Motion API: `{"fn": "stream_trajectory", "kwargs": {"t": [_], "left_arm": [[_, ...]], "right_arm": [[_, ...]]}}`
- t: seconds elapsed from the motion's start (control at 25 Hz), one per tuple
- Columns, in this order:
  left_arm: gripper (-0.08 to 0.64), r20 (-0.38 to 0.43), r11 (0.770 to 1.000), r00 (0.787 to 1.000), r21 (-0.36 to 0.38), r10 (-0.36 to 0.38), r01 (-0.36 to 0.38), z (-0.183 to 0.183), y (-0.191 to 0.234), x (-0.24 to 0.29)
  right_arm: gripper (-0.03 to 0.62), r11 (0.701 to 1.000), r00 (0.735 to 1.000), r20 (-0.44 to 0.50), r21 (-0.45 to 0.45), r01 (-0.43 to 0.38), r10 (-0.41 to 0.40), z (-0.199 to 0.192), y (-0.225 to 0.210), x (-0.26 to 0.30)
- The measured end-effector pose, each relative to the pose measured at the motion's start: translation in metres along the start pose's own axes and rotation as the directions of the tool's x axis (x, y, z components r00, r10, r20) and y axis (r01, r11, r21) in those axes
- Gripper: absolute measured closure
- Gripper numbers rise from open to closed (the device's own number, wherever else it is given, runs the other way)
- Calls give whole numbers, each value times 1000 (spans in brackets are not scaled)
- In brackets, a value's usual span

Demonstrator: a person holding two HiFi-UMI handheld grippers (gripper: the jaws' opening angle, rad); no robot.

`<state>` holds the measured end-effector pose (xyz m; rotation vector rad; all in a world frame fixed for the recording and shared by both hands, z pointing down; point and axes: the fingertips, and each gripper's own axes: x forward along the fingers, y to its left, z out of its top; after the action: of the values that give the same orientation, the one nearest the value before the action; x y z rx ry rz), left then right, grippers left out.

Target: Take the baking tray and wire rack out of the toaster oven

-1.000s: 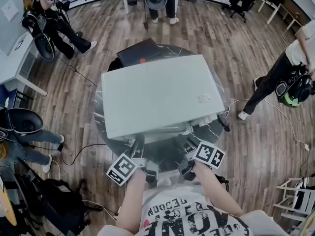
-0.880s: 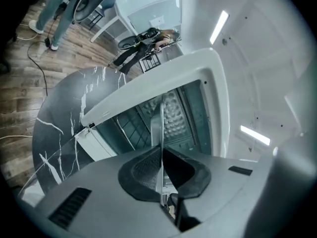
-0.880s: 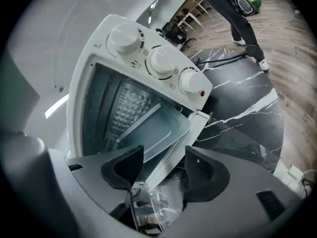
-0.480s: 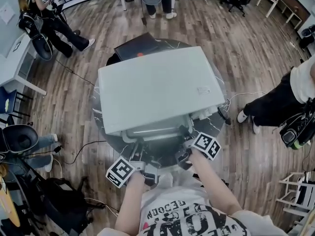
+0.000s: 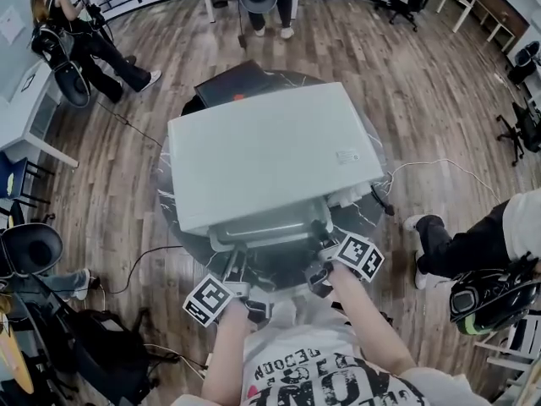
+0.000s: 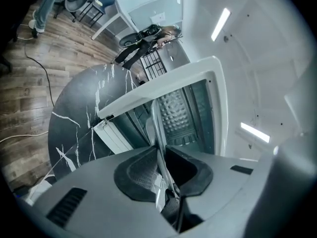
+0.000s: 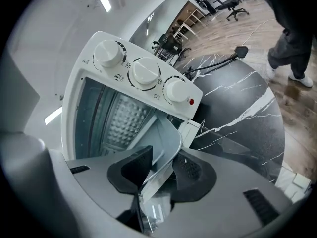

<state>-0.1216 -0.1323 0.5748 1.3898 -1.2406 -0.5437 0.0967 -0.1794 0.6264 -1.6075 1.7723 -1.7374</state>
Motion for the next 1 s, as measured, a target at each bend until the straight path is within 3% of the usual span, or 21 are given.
{"fn": "stream_trajectory", "kwargs": {"t": [0.12,0.56,1.0], "left_arm": [[492,-10,1000,1000,6,9,-8,1,-1,3],[525,-40,999,999,54,10,-8,-4,-4,-12],[528,-85,999,996,44,-23,27,-31,-3,-43]], "right_arm": [[474,1000,1000,3,-2,-6,6,0,1,0],[471,1000,1000,4,-2,-3,3,-8,0,-14],[469,1000,1000,11,-8,10,-10,-20,-11,-52]]}}
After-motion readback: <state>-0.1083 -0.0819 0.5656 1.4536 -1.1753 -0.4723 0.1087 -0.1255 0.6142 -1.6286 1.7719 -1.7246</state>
